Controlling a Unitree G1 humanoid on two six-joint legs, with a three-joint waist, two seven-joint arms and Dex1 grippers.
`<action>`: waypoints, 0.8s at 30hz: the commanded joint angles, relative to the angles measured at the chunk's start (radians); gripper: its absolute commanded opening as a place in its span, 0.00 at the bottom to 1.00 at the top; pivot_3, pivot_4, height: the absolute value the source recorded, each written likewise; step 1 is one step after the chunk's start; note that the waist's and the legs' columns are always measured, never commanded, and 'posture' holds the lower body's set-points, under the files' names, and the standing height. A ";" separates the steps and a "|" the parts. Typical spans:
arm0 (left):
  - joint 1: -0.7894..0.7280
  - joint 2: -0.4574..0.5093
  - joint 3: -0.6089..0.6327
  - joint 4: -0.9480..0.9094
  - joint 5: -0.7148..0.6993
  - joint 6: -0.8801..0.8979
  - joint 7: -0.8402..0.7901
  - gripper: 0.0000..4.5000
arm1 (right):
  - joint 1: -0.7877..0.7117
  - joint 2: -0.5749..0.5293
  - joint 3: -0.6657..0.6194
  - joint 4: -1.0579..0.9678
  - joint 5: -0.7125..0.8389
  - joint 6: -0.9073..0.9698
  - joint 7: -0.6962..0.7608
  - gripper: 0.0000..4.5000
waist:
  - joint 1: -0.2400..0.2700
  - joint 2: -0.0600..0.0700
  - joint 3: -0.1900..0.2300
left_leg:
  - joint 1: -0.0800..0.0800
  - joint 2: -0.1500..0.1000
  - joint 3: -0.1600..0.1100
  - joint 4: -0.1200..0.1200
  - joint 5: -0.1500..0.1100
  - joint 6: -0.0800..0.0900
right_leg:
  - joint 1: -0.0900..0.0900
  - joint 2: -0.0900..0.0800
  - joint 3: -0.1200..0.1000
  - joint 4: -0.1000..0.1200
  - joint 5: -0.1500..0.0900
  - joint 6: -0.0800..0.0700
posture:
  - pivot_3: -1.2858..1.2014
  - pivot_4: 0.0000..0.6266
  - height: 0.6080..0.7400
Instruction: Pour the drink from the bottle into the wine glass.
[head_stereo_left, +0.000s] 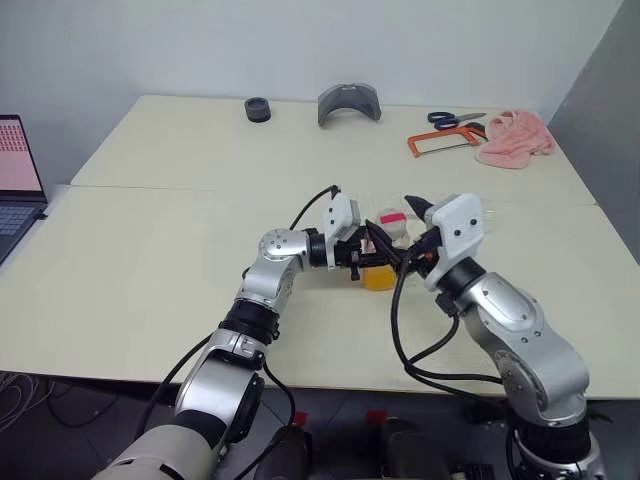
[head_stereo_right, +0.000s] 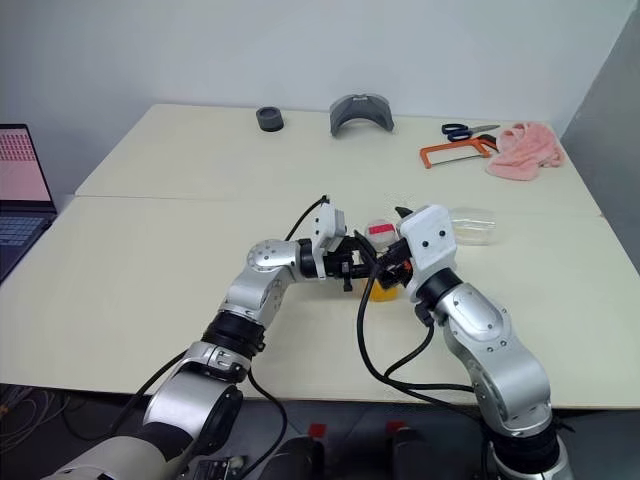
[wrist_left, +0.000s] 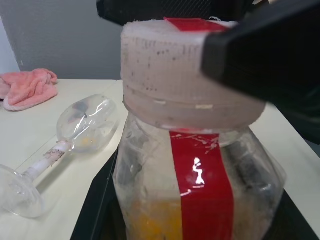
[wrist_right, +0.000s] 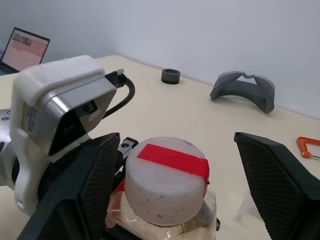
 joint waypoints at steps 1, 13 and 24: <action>-0.027 -0.006 0.008 -0.020 -0.005 -0.025 0.002 0.38 | 0.001 0.018 -0.018 -0.014 0.012 -0.019 0.006 0.79 | 0.000 0.000 0.000 | 0.000 0.000 0.000 0.000 0.000 0.000 | 0.000 0.000 0.000 0.000 0.000 0.000 | 0.52 0.24 1.00; -0.023 0.038 -0.010 -0.043 -0.024 0.013 -0.107 0.38 | -0.140 -0.224 -0.040 0.131 0.203 -0.160 0.538 0.41 | -0.002 0.000 0.000 | 0.000 -0.001 0.002 0.000 0.000 0.001 | 0.000 0.000 0.000 0.000 0.000 0.000 | 0.52 0.24 1.00; -0.022 0.059 0.000 -0.050 -0.022 0.023 -0.135 0.38 | -0.285 -0.369 -0.082 0.295 0.316 -0.111 0.780 0.58 | 0.000 0.000 0.001 | 0.000 0.001 0.006 0.000 0.000 0.001 | 0.000 0.001 -0.001 -0.001 0.000 0.000 | 0.52 0.24 1.00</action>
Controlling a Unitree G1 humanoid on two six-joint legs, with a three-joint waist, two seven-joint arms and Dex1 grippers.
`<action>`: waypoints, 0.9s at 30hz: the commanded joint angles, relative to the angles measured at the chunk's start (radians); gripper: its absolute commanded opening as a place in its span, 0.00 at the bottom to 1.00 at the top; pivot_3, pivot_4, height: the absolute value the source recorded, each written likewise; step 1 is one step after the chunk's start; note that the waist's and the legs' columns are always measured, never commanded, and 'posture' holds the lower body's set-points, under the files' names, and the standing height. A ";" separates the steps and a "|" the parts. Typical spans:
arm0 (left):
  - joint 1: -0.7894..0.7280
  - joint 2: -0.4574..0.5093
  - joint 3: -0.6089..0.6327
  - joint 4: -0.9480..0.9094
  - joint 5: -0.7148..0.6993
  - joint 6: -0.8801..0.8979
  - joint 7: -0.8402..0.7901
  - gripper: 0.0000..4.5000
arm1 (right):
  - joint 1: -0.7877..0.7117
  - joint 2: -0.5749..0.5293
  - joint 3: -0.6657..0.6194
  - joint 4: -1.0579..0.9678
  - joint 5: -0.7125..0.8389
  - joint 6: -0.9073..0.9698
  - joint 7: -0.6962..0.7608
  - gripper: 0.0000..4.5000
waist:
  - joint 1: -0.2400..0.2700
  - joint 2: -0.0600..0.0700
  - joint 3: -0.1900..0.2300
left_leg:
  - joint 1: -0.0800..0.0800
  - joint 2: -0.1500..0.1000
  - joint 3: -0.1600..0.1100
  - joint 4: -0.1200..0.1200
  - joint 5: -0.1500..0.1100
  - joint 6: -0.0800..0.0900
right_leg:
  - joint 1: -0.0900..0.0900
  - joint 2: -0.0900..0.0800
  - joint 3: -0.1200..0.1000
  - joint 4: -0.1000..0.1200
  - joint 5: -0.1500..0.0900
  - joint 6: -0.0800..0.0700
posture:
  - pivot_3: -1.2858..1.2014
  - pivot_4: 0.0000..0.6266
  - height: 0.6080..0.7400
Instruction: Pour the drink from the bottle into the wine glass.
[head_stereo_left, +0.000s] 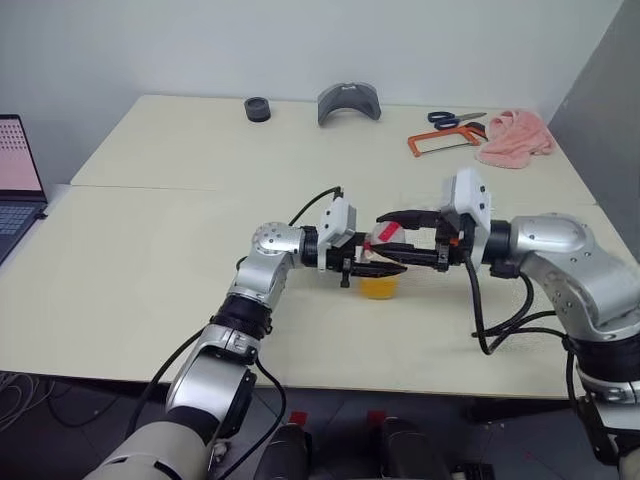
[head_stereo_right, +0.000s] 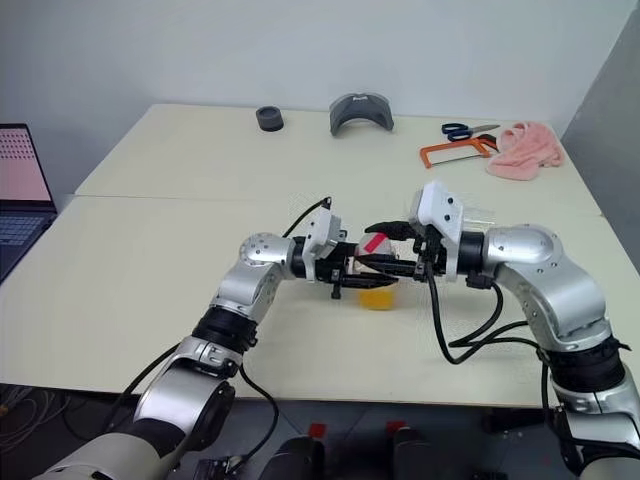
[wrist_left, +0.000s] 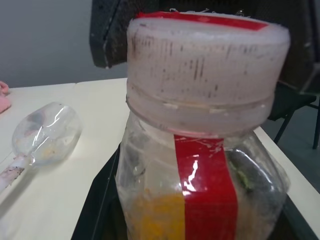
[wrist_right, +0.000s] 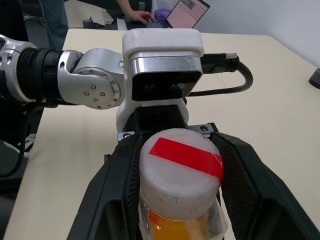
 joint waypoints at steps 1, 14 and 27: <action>0.004 0.010 0.025 -0.033 -0.007 0.017 0.049 0.38 | 0.018 0.021 -0.039 -0.060 0.036 -0.022 -0.013 0.64 | 0.000 0.000 0.000 | 0.000 0.000 0.000 0.000 0.000 0.000 | 0.000 0.000 0.000 0.000 0.000 0.000 | 0.52 0.24 1.00; 0.041 0.019 0.026 -0.082 -0.026 0.052 0.076 0.37 | 0.203 0.178 -0.009 -0.344 -0.093 0.006 -0.454 1.00 | -0.002 0.000 0.000 | -0.002 0.000 -0.006 0.001 0.000 0.000 | -0.002 -0.001 0.000 0.002 0.000 0.000 | 0.52 0.24 1.00; 0.019 0.013 0.031 -0.053 -0.021 0.023 0.075 0.37 | 0.201 0.203 -0.014 -0.261 -0.218 -0.051 -0.517 1.00 | 0.000 0.000 0.000 | -0.002 0.000 -0.006 0.001 0.001 -0.002 | -0.002 -0.001 0.000 0.002 0.000 0.000 | 0.52 0.24 1.00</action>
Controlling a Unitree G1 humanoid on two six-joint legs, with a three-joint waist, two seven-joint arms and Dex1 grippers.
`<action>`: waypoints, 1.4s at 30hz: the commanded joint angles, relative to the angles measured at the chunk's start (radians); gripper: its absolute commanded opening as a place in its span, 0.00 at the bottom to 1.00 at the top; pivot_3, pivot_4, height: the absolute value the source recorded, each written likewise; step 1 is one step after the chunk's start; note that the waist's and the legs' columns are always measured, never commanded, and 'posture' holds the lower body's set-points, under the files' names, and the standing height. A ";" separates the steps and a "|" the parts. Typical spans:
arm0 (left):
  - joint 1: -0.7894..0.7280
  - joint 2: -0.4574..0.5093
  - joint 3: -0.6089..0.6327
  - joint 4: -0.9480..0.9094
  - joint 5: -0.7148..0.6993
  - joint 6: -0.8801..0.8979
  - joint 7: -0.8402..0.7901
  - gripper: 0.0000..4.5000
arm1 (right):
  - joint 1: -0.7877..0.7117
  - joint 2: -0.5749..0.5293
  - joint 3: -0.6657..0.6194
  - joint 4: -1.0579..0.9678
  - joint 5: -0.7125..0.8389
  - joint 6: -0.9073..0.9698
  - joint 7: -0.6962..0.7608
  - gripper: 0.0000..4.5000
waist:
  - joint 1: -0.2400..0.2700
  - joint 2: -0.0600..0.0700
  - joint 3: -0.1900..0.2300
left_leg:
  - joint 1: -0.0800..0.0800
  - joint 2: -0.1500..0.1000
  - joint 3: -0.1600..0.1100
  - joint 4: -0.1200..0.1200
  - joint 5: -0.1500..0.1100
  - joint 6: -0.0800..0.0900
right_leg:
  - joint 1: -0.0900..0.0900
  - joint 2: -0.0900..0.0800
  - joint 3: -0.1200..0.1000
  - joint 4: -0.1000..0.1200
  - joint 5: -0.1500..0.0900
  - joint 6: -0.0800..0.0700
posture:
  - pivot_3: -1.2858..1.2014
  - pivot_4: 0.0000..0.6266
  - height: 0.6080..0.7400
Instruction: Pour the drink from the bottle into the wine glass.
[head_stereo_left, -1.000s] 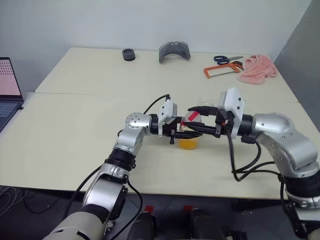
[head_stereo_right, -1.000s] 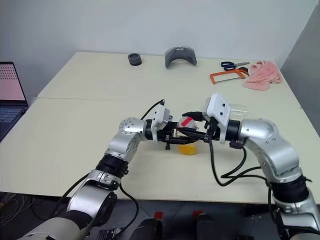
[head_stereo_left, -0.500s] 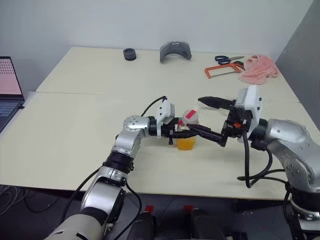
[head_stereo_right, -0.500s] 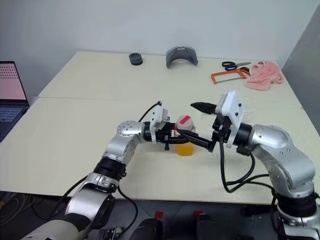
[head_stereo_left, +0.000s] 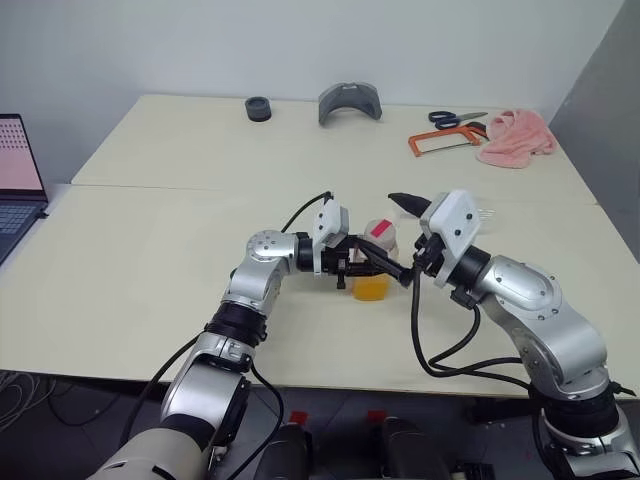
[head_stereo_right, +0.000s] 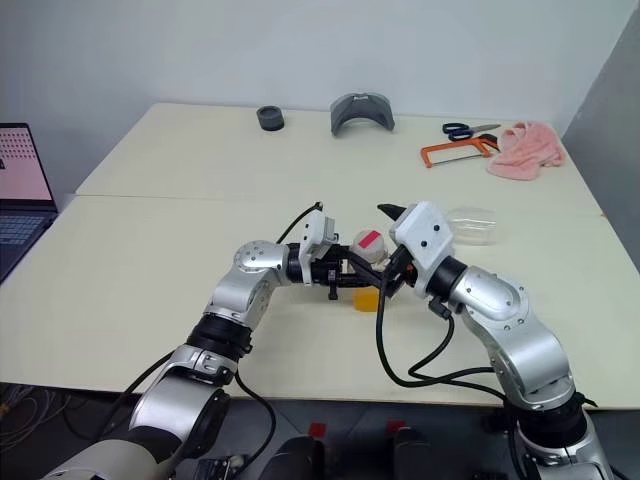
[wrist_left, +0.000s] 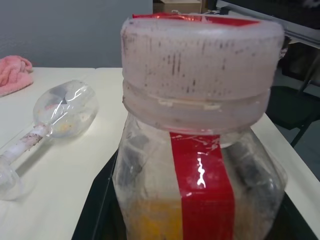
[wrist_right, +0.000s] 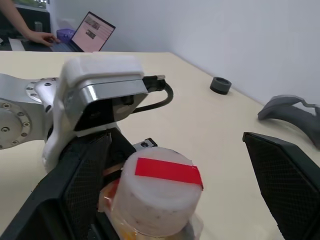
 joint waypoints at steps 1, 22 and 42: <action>-0.029 -0.005 0.019 -0.019 -0.014 -0.024 0.007 0.37 | -0.002 0.000 -0.051 -0.015 -0.005 -0.019 -0.014 1.00 | 0.000 0.000 0.000 | 0.000 0.000 0.000 0.000 0.000 0.000 | 0.000 0.000 0.000 0.000 0.000 0.000 | 0.52 0.24 1.00; -0.026 -0.002 0.018 -0.009 -0.009 -0.054 0.029 0.37 | 0.036 0.074 -0.049 -0.051 0.119 0.077 -0.013 0.64 | -0.001 0.000 0.000 | 0.000 0.000 0.000 0.000 -0.001 0.001 | 0.000 0.000 0.000 0.000 0.000 0.000 | 0.52 0.24 1.00; -0.028 0.005 0.006 -0.013 0.000 -0.063 -0.020 0.37 | -0.174 -0.148 -0.060 0.203 0.173 -0.063 0.464 0.89 | 0.000 0.000 0.000 | -0.002 0.001 0.005 0.000 -0.001 0.001 | -0.002 -0.001 0.001 0.000 0.000 0.000 | 0.52 0.24 1.00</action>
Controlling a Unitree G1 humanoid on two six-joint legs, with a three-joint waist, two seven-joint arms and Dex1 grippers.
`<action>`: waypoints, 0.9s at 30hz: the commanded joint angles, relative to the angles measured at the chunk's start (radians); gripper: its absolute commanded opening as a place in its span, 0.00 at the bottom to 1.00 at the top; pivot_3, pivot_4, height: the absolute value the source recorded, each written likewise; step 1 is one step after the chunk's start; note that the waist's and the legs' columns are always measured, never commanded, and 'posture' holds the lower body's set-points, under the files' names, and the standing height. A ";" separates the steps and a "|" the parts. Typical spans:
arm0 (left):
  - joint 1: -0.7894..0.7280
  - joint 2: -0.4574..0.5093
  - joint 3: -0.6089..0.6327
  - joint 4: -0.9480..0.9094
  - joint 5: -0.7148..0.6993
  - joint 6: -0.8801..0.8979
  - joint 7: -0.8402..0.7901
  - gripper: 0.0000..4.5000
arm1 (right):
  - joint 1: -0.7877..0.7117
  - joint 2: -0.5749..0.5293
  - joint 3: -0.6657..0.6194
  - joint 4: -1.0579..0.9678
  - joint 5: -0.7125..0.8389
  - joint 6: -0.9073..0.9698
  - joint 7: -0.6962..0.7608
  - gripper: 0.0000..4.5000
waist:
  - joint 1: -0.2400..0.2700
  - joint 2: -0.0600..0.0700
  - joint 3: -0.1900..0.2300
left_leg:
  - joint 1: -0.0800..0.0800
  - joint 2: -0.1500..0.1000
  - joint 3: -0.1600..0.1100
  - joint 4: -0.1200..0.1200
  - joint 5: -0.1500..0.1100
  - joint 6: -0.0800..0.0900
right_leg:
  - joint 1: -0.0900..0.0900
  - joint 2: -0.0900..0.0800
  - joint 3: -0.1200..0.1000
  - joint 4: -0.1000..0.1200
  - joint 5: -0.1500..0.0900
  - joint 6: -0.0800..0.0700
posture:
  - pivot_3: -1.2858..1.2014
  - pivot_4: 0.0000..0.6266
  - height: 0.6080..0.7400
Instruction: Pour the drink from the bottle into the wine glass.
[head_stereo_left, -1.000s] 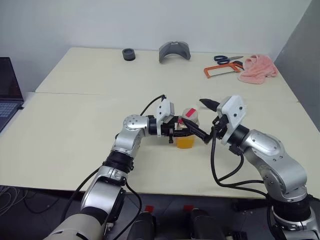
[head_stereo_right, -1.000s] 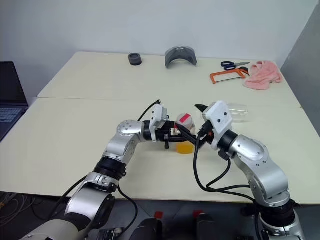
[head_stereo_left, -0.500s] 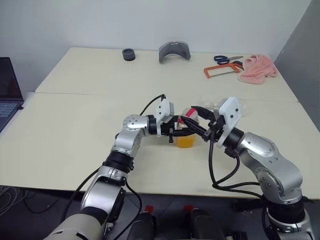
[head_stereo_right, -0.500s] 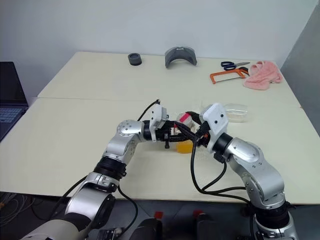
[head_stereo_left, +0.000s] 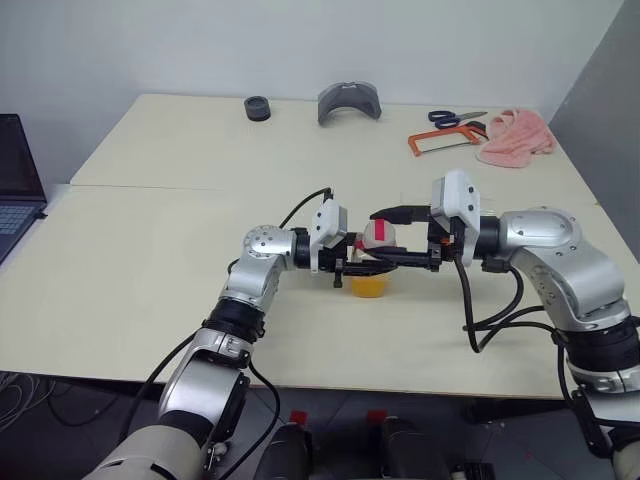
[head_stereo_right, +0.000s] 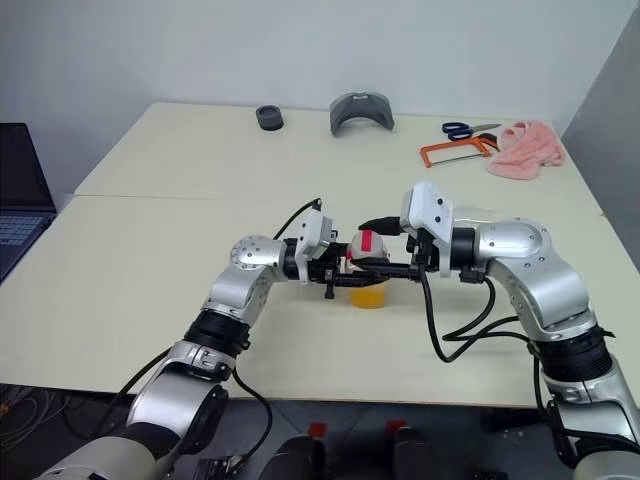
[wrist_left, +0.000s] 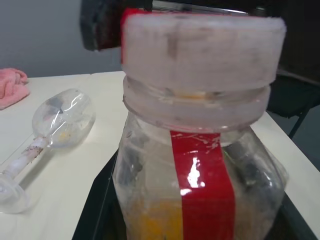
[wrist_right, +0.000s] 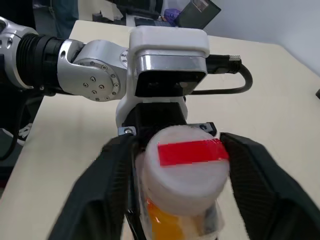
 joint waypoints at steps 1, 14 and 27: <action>-0.006 -0.004 0.013 -0.033 -0.012 0.001 0.022 0.37 | 0.061 0.022 -0.092 -0.134 0.044 0.039 -0.109 0.95 | 0.001 0.000 0.000 | -0.001 0.000 -0.001 0.000 0.000 0.000 | -0.001 -0.001 0.001 0.001 0.000 0.000 | 0.52 0.24 1.00; -0.001 -0.014 0.011 -0.034 -0.018 0.005 0.029 0.37 | 0.176 0.152 -0.021 -0.293 -0.123 0.074 -0.454 0.96 | -0.001 0.000 0.000 | 0.000 -0.001 0.001 0.002 0.000 -0.001 | -0.006 0.001 0.005 0.009 0.000 0.000 | 0.52 0.24 1.00; -0.001 -0.015 0.013 -0.031 -0.016 0.003 0.035 0.37 | 0.219 0.171 -0.137 -0.340 -0.009 0.129 -0.470 0.96 | -0.001 0.000 0.000 | 0.000 -0.001 0.003 0.002 0.000 0.000 | -0.006 0.001 0.005 0.009 0.000 0.000 | 0.52 0.24 1.00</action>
